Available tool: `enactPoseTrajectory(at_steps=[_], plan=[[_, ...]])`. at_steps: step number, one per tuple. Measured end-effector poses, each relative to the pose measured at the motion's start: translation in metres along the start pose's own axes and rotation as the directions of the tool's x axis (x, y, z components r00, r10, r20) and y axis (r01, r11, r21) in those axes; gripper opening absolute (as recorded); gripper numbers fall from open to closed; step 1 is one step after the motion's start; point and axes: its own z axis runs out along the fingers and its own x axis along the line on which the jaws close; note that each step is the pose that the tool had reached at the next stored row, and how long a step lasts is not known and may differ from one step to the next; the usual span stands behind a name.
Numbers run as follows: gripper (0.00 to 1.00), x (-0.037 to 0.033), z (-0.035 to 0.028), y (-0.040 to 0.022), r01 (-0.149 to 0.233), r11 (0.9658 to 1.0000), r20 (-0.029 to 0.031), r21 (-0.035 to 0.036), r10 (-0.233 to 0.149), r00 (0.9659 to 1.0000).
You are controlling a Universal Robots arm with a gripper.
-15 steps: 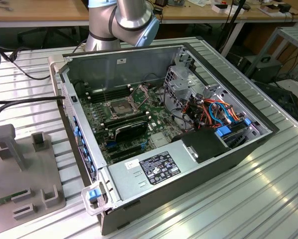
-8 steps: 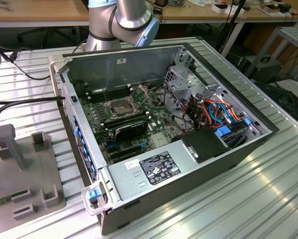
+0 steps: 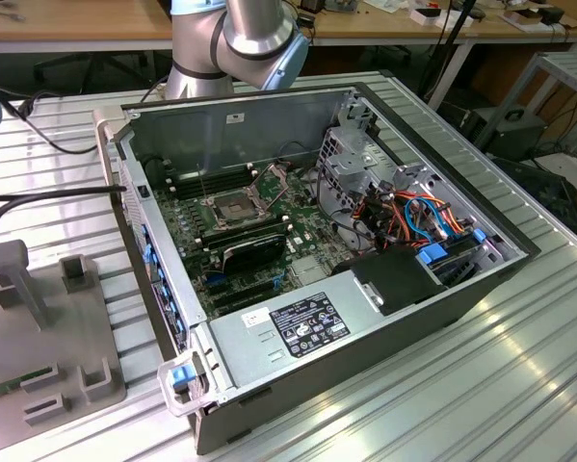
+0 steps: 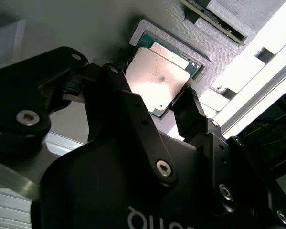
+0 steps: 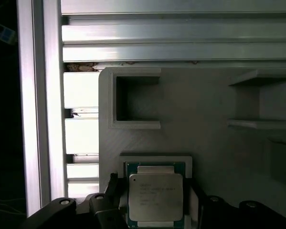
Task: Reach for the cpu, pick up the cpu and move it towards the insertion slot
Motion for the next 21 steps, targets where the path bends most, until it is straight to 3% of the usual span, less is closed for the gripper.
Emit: enactPoseTrajectory(at_steps=[11,13,21], plan=[[0.65,0.0,-0.0021,0.0,0.0,1.0,-0.0019,0.0002,0.0,1.0],[0.55,0.0,-0.0021,-0.0001,0.0,1.0,-0.002,0.0001,0.0,1.0],[0.55,-0.0001,-0.0021,0.0,0.008,1.0,-0.0019,0.0002,-0.008,1.0]])
